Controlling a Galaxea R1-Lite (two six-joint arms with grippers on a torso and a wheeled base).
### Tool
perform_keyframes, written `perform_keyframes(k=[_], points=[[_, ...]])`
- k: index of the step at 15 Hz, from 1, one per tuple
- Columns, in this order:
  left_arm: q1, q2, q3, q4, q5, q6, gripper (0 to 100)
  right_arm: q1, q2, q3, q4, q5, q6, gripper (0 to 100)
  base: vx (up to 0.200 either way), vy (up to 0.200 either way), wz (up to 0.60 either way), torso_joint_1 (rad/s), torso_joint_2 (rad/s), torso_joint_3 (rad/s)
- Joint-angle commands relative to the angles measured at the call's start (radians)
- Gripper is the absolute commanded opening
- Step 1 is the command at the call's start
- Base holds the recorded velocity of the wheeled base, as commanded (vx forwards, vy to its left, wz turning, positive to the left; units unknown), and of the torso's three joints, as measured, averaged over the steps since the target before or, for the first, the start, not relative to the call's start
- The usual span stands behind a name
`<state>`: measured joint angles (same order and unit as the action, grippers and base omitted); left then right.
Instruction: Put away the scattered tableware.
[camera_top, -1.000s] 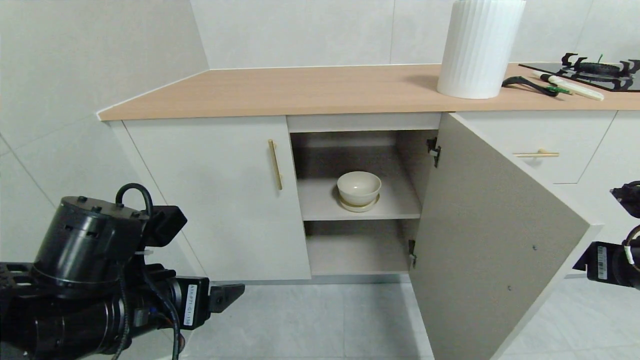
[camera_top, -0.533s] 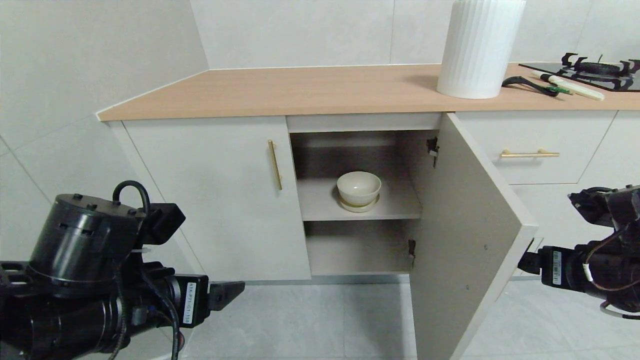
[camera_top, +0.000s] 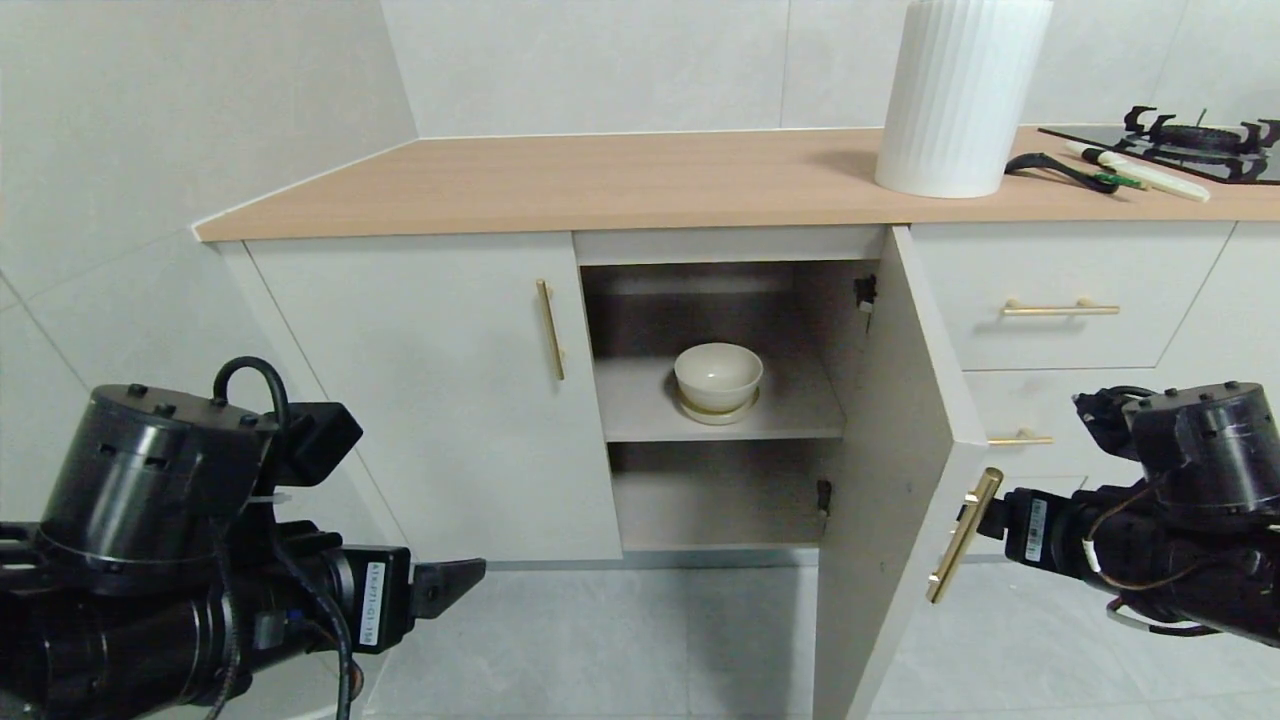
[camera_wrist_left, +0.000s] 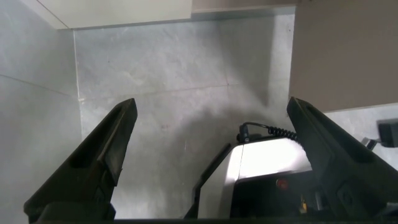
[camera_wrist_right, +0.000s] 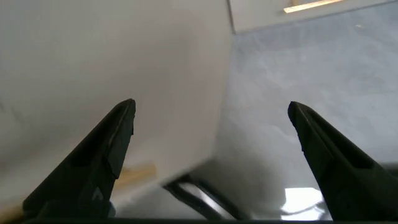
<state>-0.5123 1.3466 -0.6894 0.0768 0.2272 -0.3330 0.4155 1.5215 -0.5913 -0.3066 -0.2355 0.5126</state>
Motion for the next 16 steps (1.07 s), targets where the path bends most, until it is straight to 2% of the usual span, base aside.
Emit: perform_keyframes(k=[1,4,5,7,9,13,16], points=[[0.000,-0.018,0.001,0.000,0.000,0.000,100,0.002,0.049,0.002,-0.017,0.009,0.017,100,0.000,0.000,0.00,0.000,0.00,0.000],[0.000,-0.032,-0.001,0.000,0.000,0.002,100,0.002,0.135,-0.056,-0.074,0.125,0.000,100,0.000,0.000,0.00,0.000,0.00,0.000],[0.000,-0.032,-0.002,-0.002,0.000,0.002,100,0.002,0.138,-0.061,-0.074,0.128,-0.003,100,0.000,0.000,0.00,0.000,0.00,0.000],[0.002,-0.034,-0.006,-0.002,0.001,0.002,100,0.003,0.226,-0.162,-0.075,0.137,-0.108,100,0.000,0.000,0.00,0.000,0.00,0.000],[0.002,-0.035,-0.006,-0.002,0.001,0.003,100,0.012,0.309,-0.275,-0.072,0.150,-0.115,100,0.000,0.000,0.00,0.000,0.00,0.000],[0.002,-0.034,-0.001,-0.002,0.003,0.017,100,0.014,0.384,-0.318,-0.105,0.148,-0.106,100,0.000,0.000,0.00,0.000,0.00,0.000],[0.002,-0.030,-0.001,-0.002,0.014,0.019,100,0.016,0.454,-0.323,-0.213,0.147,-0.071,100,0.000,0.000,0.00,0.000,0.00,0.000]])
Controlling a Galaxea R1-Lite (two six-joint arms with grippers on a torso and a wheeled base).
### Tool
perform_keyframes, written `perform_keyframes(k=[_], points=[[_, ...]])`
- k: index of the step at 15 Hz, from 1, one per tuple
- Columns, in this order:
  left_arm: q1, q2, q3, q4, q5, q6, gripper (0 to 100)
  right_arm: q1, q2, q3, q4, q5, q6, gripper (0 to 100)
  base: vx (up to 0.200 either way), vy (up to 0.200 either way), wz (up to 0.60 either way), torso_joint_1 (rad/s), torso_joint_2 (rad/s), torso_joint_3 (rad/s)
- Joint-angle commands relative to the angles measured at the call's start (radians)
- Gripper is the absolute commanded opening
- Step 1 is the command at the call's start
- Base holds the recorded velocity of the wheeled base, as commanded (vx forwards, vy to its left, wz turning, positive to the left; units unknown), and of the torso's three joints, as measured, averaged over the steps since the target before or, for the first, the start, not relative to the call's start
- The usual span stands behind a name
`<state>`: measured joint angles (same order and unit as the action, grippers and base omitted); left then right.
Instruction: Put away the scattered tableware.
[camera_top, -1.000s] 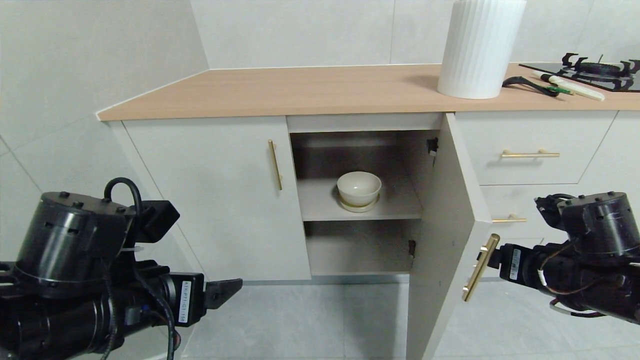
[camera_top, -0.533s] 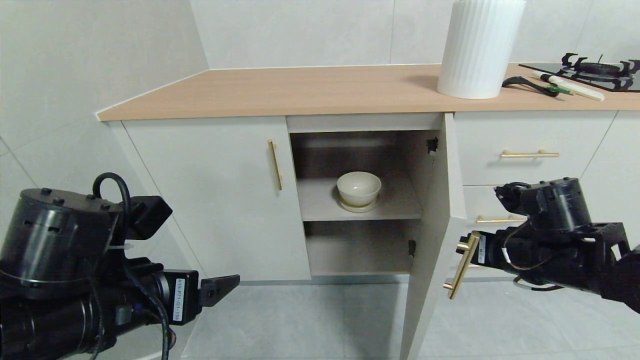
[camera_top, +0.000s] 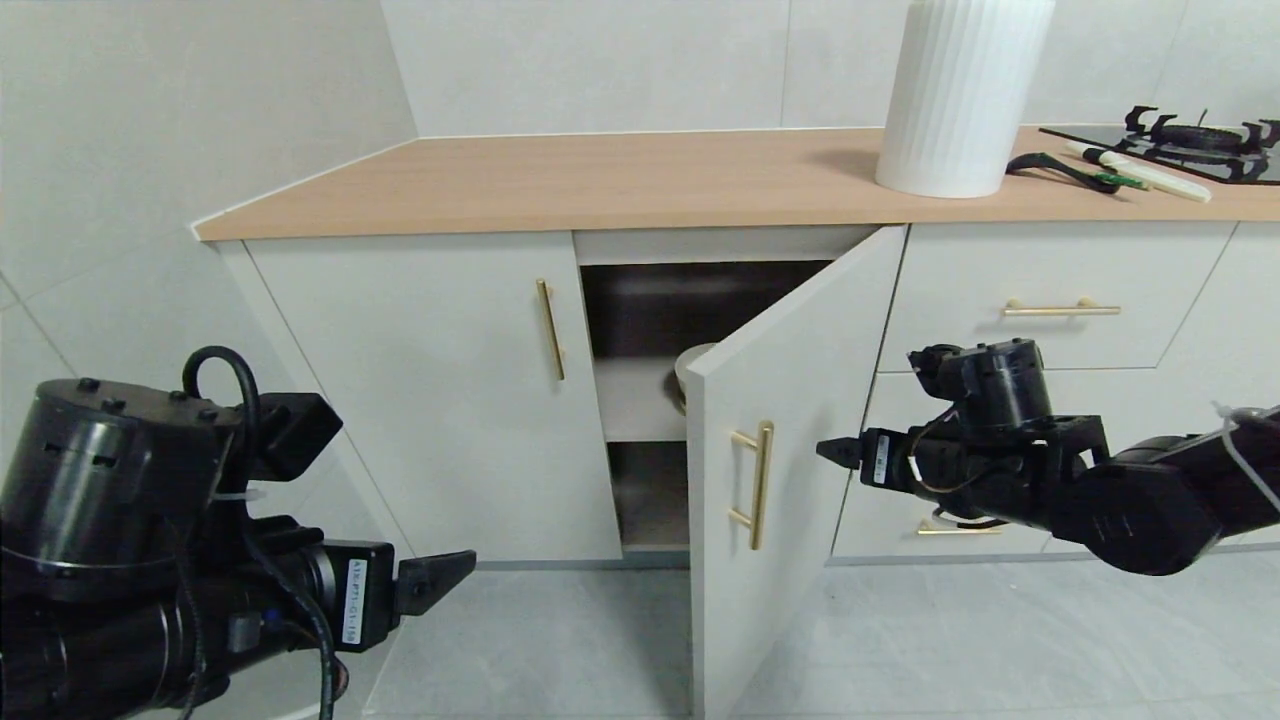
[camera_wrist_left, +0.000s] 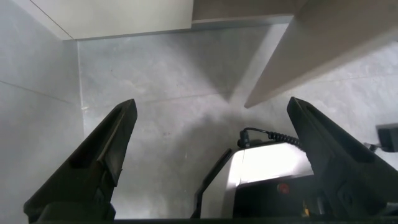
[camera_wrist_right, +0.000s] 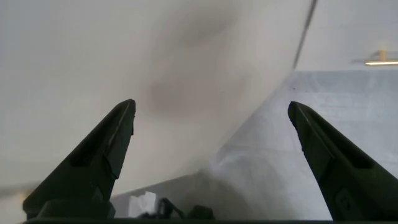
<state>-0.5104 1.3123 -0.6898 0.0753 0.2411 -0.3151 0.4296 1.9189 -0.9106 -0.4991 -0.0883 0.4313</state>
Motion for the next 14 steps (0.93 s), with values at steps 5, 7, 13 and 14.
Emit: perform_keyframes(k=[5,7,13,14], points=[[0.000,0.007,-0.004,0.000,0.003,0.001,100,0.029,0.150,-0.008,-0.187,-0.028,0.061,100,0.000,0.000,0.00,0.000,0.00,0.000],[0.001,0.010,-0.004,0.000,0.001,-0.001,100,0.037,0.176,-0.050,-0.217,-0.045,0.138,100,0.000,0.000,0.00,0.000,0.00,0.000],[0.006,0.016,-0.005,0.000,0.003,-0.001,100,0.046,0.203,-0.083,-0.217,-0.077,0.175,100,0.167,0.000,0.00,-0.002,0.00,0.002],[0.006,0.016,-0.005,0.000,0.001,-0.001,100,0.046,0.203,-0.085,-0.217,-0.079,0.187,100,0.200,0.000,0.00,0.007,0.01,0.002]])
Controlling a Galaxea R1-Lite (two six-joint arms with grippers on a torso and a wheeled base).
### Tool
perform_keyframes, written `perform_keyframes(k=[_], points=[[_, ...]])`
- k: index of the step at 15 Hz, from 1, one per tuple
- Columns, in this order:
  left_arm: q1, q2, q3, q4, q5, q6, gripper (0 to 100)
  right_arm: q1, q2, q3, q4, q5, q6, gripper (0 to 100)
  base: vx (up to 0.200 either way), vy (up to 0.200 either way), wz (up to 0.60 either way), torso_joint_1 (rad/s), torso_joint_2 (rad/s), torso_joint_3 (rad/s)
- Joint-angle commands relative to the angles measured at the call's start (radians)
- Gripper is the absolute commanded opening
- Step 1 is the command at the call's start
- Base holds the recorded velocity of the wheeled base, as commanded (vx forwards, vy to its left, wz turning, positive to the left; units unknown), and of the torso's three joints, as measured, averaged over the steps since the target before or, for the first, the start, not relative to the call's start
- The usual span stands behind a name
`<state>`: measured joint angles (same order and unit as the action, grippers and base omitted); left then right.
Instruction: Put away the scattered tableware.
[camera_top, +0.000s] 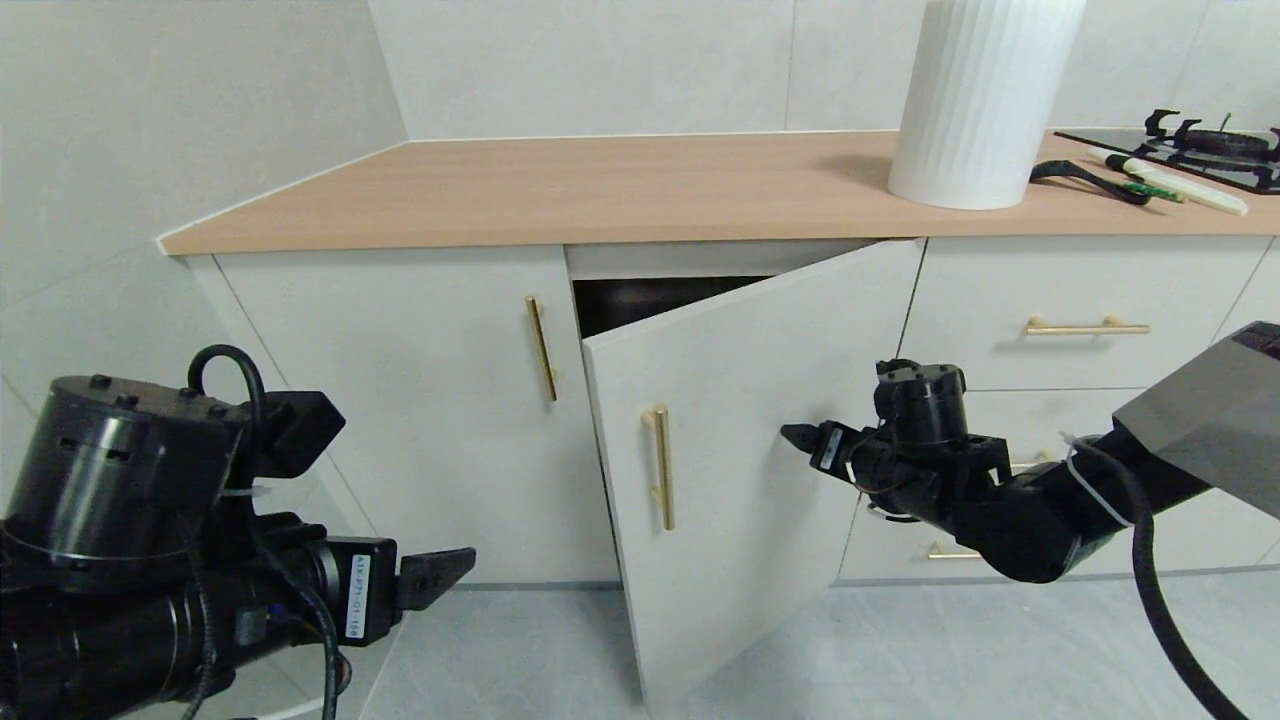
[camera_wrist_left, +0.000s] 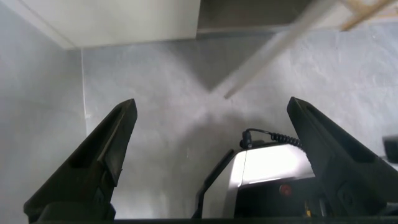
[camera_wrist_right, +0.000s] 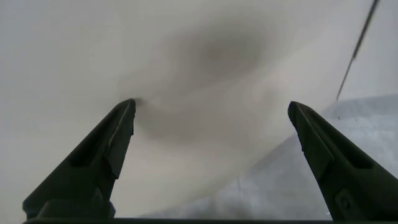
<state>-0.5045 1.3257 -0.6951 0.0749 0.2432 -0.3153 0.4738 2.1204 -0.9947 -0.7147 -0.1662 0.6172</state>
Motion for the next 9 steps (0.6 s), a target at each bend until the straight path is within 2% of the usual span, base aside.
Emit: perform_keyframes(k=[1,9], points=[[0.000,0.003,0.002,-0.001,-0.001,-0.001,100,0.006,0.001,-0.004,-0.002,0.001,0.019,100,0.000,0.000,0.00,0.000,0.00,0.000],[0.000,0.001,0.002,-0.003,-0.001,-0.001,100,0.006,0.047,-0.091,-0.002,-0.036,0.113,100,0.000,0.000,0.00,0.000,0.00,0.000]])
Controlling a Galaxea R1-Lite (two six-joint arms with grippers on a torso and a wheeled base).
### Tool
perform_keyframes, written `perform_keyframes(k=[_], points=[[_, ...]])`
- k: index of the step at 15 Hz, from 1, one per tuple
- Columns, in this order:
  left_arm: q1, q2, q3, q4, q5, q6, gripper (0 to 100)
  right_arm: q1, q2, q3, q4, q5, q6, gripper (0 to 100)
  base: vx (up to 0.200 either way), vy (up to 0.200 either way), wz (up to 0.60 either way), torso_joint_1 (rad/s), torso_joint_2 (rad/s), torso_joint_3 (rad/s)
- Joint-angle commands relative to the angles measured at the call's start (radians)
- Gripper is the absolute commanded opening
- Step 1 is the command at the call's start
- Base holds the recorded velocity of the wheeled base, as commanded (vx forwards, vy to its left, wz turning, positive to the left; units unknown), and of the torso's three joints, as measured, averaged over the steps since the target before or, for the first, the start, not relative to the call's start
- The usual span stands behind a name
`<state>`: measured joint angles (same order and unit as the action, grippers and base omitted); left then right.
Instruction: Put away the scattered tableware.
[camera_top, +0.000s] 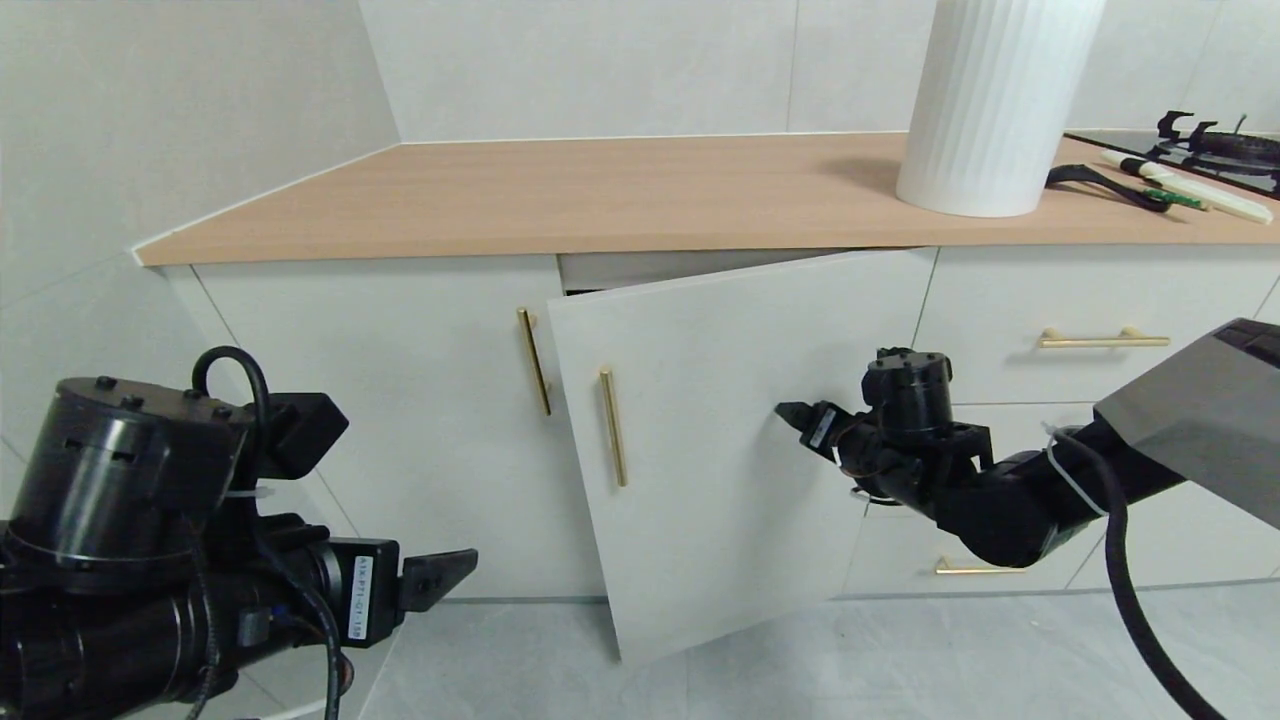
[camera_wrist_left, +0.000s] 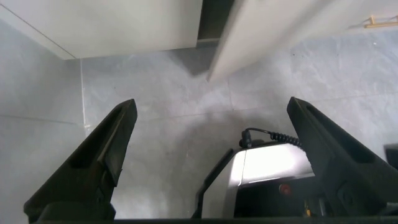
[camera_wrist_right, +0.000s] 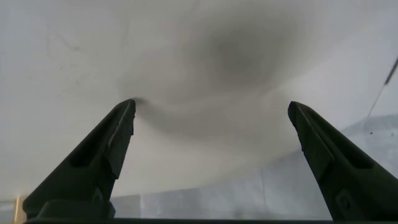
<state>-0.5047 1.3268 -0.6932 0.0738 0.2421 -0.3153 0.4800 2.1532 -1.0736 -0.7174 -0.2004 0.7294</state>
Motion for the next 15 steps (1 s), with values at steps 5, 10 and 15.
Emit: perform_keyframes(k=[5,10,15], points=[[0.000,0.000,0.000,-0.002,0.000,-0.001,100,-0.003,0.076,-0.095,0.001,-0.103,0.018,100,0.000,0.000,0.00,0.000,0.00,0.000],[0.000,0.000,0.001,-0.002,0.000,-0.001,100,-0.011,0.112,-0.140,0.001,-0.155,0.025,100,0.000,0.000,0.00,0.000,0.00,0.000],[0.000,0.002,0.001,-0.002,0.000,-0.001,100,-0.038,0.157,-0.200,0.004,-0.223,0.025,100,0.000,0.000,0.00,0.000,0.00,0.000]])
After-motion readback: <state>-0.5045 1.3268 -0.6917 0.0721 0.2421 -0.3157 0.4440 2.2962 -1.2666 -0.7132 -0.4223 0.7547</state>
